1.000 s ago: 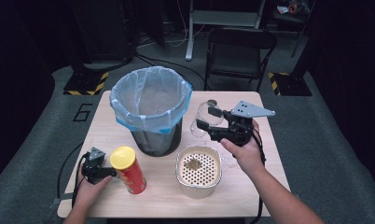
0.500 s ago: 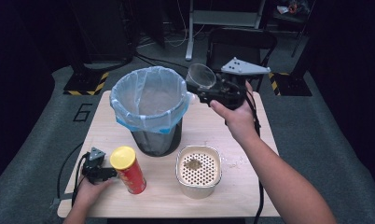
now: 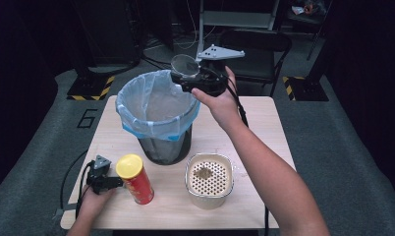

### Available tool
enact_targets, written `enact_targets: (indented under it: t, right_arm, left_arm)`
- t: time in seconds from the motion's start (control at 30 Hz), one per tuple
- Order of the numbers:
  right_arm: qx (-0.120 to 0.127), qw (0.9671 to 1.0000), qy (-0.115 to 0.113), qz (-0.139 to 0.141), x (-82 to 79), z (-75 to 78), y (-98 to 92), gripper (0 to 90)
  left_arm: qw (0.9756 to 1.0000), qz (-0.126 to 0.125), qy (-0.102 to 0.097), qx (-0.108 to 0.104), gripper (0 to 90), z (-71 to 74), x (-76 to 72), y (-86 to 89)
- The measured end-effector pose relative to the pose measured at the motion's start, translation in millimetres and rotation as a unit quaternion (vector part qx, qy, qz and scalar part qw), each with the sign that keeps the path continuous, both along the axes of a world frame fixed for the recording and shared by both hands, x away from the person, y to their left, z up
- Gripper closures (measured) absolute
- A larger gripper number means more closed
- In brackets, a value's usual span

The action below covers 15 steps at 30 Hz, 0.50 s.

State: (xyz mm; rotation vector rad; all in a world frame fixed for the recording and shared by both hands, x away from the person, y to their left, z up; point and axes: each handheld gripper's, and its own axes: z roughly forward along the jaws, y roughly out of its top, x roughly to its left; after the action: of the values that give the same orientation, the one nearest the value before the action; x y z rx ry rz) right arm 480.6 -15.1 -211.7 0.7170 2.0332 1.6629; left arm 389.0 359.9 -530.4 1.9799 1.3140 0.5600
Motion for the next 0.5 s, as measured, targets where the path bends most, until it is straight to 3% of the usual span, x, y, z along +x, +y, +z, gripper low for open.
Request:
enact_targets:
  t: [0.13,0.5]
  right_arm:
    - [-0.004,0.9997,0.022,-0.003,9.5,-10.1,17.2,34.7]
    - [-0.012,0.9989,0.044,0.0,29.7,-24.7,43.1,33.3]
  left_arm:
    - [1.0,0.0,0.001,0.001,11.6,0.0,0.0,0.1]
    - [1.0,-0.002,0.002,0.001,11.7,0.2,-0.1,0.3]
